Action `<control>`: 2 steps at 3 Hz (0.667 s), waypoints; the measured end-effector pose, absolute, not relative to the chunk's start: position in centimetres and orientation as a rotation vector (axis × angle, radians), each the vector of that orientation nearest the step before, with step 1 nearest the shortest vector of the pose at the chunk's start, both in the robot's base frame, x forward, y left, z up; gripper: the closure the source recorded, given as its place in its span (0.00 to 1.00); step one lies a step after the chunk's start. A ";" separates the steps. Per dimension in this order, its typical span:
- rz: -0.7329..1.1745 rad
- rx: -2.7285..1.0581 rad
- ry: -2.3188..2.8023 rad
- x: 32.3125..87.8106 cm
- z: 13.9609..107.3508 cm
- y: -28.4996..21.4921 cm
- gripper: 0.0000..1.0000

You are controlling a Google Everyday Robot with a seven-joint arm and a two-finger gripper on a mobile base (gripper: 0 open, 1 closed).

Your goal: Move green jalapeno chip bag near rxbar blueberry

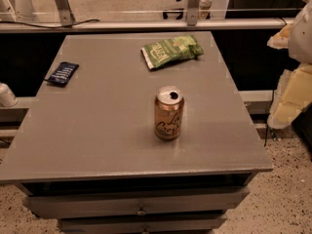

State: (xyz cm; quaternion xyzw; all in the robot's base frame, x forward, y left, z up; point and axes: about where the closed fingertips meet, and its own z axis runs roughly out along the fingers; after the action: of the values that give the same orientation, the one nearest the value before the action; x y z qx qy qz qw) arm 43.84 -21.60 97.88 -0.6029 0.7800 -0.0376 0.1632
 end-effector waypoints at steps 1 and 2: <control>-0.109 -1.715 2.215 43.9 98.0 -21.5 0.00; -0.077 -1.694 2.157 46.7 97.0 -19.8 0.00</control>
Offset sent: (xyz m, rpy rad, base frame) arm 0.0923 0.0544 -0.0354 0.1725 -0.1104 0.0647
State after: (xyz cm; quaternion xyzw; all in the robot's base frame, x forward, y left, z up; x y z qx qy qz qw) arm 46.71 -19.82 97.00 -0.6053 0.7706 -0.0276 0.1976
